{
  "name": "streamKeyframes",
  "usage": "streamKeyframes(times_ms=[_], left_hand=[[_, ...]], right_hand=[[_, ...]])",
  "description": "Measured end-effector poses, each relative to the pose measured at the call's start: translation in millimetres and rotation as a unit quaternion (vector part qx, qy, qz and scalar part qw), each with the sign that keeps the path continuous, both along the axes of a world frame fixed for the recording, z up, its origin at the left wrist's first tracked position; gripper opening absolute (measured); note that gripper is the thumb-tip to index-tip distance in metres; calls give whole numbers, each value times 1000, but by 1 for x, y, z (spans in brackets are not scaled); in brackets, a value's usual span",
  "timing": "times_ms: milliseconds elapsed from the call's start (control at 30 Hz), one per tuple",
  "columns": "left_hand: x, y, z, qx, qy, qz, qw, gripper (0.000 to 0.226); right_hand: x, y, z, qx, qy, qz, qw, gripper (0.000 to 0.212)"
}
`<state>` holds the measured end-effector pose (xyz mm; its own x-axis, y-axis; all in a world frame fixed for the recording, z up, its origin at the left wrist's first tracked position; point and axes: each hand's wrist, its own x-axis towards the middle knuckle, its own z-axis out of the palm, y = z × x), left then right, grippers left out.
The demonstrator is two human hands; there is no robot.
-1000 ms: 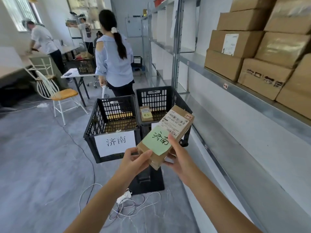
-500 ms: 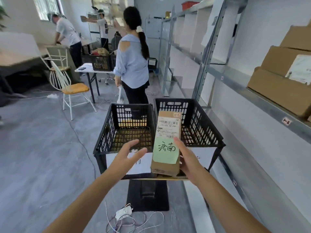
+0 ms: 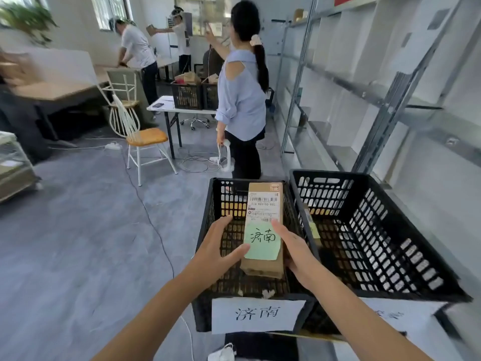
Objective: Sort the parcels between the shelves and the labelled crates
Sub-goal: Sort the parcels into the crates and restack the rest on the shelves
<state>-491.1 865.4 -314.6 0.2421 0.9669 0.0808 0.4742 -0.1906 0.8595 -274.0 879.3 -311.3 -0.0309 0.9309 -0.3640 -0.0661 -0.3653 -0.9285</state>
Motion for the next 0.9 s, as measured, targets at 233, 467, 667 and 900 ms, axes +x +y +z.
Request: streamKeyframes(times_ms=[233,467,667,900], left_hand=[[-2,48,-25,-26,7,0,1000,84],[5,100,-50,-78,26,24,996,84],[35,130,-76,-112,-34,145,982,72],[38,159,-97,-162,-26,217,962,73]], right_hand=[[-7,52,-30,-39,9,12,999,82],[-11,116,-51,-84,40,0,996,86],[-23,161,-84,-120,45,26,991,80],[-40,198,-132,-160,42,71,984,68]])
